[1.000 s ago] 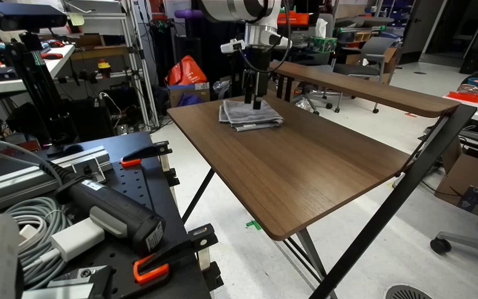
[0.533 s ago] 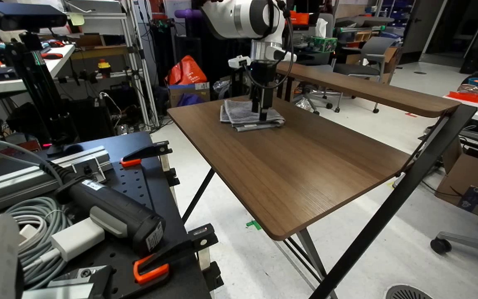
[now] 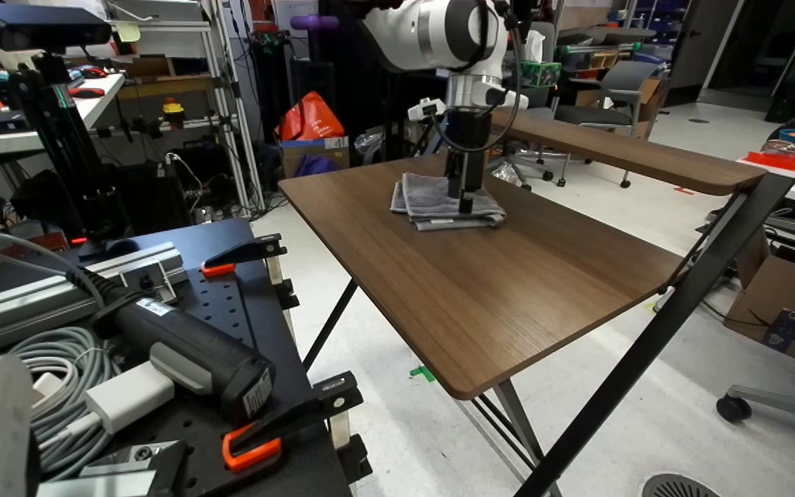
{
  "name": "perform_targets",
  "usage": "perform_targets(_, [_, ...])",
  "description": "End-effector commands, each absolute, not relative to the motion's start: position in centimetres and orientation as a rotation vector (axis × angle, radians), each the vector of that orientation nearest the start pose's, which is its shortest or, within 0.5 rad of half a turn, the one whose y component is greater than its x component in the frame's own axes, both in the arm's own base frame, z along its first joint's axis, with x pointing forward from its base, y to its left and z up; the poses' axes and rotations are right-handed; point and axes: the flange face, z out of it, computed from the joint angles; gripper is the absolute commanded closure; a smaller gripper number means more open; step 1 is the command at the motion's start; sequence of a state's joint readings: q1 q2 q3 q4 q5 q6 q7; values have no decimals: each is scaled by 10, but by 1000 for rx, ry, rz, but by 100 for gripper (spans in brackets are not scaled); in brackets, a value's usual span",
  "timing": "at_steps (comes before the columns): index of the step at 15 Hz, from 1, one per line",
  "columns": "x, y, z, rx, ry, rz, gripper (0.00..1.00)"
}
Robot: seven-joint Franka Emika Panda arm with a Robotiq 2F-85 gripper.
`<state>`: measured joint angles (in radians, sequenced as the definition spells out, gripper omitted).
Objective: Slide the towel to the right
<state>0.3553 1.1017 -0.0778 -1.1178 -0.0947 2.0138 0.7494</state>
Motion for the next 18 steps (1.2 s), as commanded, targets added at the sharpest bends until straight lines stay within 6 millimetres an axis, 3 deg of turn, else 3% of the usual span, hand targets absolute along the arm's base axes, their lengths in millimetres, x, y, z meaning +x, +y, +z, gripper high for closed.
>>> perform_targets(1, [718, 152, 113, -3294, 856, 223, 0])
perform_targets(6, [716, 54, 110, -3233, 1147, 287, 0])
perform_targets(9, [713, 17, 113, -3198, 1247, 303, 0])
perform_targets(11, [713, 11, 125, -3195, 1270, 285, 0])
perform_targets(13, [715, 20, 148, -3191, 1265, 254, 0])
perform_targets(17, [710, 62, 205, -3238, 1122, 178, 0])
perform_targets(18, [725, 43, 180, -3205, 1182, 169, 0])
